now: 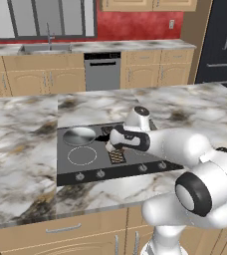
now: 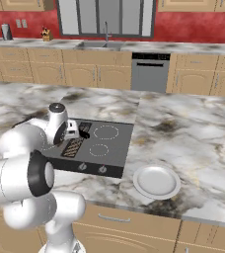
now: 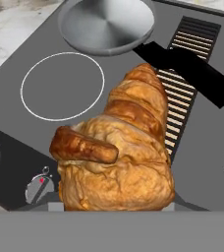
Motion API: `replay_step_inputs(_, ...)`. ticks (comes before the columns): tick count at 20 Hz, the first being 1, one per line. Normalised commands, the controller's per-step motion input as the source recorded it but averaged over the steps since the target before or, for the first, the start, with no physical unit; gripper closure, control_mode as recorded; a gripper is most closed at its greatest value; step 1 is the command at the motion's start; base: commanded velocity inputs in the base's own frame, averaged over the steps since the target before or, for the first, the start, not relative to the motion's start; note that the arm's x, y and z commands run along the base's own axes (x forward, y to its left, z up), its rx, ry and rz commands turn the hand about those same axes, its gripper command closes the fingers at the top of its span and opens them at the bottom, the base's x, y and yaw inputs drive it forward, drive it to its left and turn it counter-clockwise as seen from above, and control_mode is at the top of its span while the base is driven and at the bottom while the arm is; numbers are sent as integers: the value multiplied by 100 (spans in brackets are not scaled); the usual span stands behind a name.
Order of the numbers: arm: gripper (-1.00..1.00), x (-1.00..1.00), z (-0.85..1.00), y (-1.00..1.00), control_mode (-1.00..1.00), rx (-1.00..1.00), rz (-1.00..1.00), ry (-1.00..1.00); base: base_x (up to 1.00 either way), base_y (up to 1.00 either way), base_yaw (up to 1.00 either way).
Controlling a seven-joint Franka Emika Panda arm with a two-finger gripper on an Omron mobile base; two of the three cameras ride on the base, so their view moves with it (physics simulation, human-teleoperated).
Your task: Pick the croissant and place it on the pan. Then turn on the stove to warm the croissant.
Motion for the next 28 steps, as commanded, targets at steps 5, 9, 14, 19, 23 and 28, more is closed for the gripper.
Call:
replay_step_inputs(5,100,30,1,27,-100,0,0,0,0,0,0)
replay_step_inputs(9,100,34,7,24,-100,0,0,0,0,0,0)
replay_step_inputs(14,100,39,0,30,-100,0,0,0,0,0,0)
replay_step_inputs(19,100,41,0,25,-100,0,0,0,0,0,0)
replay_step_inputs(23,100,44,0,15,-100,0,0,0,0,0,0)
replay_step_inputs(28,100,32,0,10,-100,0,0,0,0,0,0)
